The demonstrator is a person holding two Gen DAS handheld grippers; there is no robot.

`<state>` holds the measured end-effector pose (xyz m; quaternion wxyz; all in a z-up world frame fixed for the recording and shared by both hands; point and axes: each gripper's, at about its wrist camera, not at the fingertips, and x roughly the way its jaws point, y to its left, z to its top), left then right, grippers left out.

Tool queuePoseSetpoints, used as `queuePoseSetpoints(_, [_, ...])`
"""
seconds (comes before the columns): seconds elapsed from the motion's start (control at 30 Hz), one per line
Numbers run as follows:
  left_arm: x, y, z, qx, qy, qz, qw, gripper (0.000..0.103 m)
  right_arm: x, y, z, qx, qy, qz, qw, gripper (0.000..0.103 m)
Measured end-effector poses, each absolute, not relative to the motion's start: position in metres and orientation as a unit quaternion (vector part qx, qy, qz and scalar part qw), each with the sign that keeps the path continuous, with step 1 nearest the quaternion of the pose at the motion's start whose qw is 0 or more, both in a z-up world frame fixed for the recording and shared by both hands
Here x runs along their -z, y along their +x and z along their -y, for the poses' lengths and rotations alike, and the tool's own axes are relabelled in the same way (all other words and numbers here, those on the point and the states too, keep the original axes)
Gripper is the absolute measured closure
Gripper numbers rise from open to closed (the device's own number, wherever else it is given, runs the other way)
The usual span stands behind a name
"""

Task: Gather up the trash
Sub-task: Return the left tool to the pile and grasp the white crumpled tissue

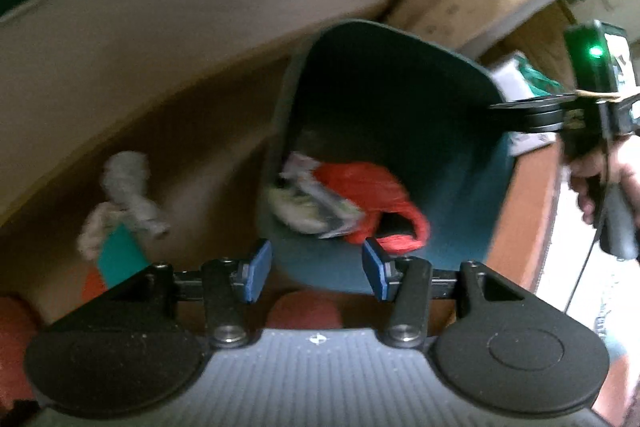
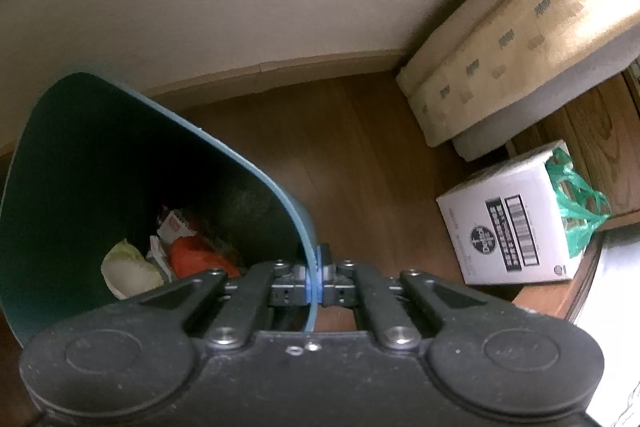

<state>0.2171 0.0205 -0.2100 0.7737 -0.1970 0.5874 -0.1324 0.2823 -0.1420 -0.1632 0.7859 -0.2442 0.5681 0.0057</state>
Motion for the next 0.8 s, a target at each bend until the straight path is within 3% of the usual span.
queuePoseSetpoints(0.47, [0.255, 0.199, -0.081, 0.034, -0.22, -0.612, 0.759, 0.054, 0.169, 0.305, 0.128, -0.019, -0.253, -0.542, 0.801, 0.1])
queuePoseSetpoints(0.57, [0.257, 0.197, -0.08, 0.039, -0.222, -0.614, 0.756, 0.054, 0.18, 0.29, 0.128, -0.015, -0.258, -0.559, 0.788, 0.08])
queuePoseSetpoints(0.63, [0.258, 0.197, -0.079, 0.041, -0.224, -0.616, 0.754, 0.054, 0.189, 0.276, 0.134, 0.001, -0.253, -0.561, 0.788, 0.09])
queuePoseSetpoints(0.8, [0.262, 0.198, -0.077, 0.043, -0.218, -0.618, 0.754, 0.054, 0.198, 0.257, 0.134, 0.022, -0.259, -0.56, 0.787, 0.09])
